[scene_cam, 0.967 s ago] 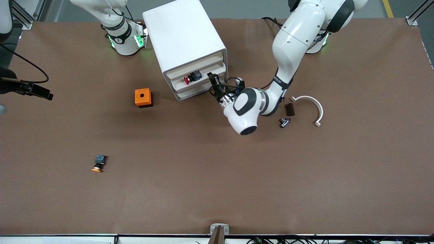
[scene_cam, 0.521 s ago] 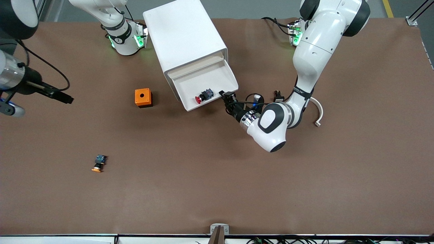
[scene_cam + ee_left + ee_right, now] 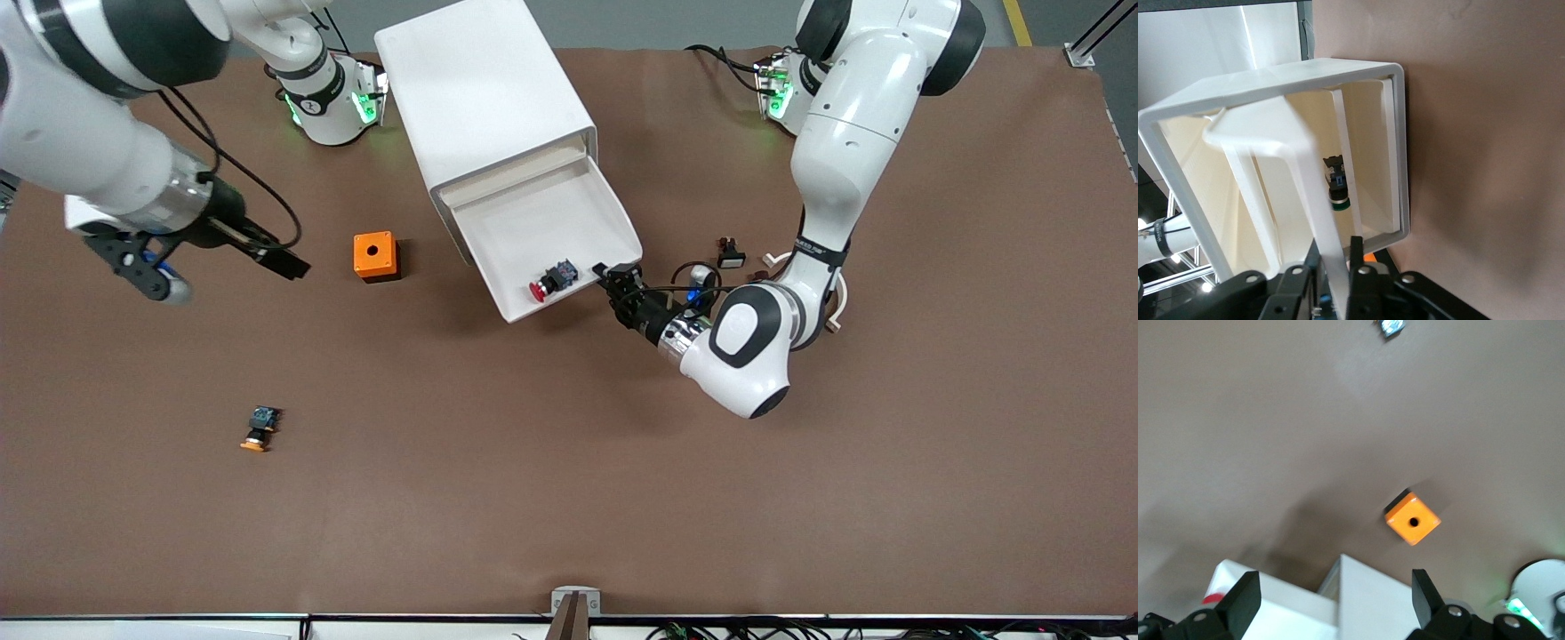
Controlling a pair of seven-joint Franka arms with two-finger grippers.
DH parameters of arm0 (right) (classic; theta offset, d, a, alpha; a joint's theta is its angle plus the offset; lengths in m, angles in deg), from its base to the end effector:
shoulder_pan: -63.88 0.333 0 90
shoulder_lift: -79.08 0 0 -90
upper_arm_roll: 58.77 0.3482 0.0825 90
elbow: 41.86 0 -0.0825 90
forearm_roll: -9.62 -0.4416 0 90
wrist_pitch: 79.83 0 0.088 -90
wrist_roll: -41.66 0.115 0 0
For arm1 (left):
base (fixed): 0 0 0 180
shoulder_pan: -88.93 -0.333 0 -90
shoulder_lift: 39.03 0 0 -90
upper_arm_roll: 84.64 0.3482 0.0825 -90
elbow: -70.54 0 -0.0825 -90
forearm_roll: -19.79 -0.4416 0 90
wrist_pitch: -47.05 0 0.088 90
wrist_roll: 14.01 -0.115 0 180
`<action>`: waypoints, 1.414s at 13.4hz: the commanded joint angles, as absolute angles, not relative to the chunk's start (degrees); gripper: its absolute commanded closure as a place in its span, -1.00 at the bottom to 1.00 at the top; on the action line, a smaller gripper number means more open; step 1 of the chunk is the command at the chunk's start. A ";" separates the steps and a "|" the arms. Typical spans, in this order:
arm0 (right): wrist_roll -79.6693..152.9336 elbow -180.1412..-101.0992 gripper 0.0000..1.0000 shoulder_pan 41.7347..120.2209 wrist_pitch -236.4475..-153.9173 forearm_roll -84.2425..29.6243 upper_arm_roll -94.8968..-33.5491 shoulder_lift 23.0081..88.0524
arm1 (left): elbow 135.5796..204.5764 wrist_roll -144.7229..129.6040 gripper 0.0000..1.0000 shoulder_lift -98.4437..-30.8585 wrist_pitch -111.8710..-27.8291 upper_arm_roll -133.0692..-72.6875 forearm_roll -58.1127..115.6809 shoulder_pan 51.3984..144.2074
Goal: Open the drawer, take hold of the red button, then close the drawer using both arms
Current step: 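Reach the right gripper into the drawer while the left gripper draws back, then grasp the red button with the right gripper and lift it out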
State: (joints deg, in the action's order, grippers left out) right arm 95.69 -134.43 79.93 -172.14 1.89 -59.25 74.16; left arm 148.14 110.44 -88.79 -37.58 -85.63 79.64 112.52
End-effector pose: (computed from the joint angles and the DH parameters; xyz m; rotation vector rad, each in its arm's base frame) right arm 0.6105 0.1859 0.5756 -2.8972 1.0294 0.2318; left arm 0.6340 -0.4037 0.1984 -1.1673 -1.9950 1.5659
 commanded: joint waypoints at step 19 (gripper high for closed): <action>141.68 -137.84 -0.96 109.05 -204.62 2.86 -59.92 54.04 | 139.89 73.56 -0.99 -80.25 -35.39 -81.75 48.56 102.72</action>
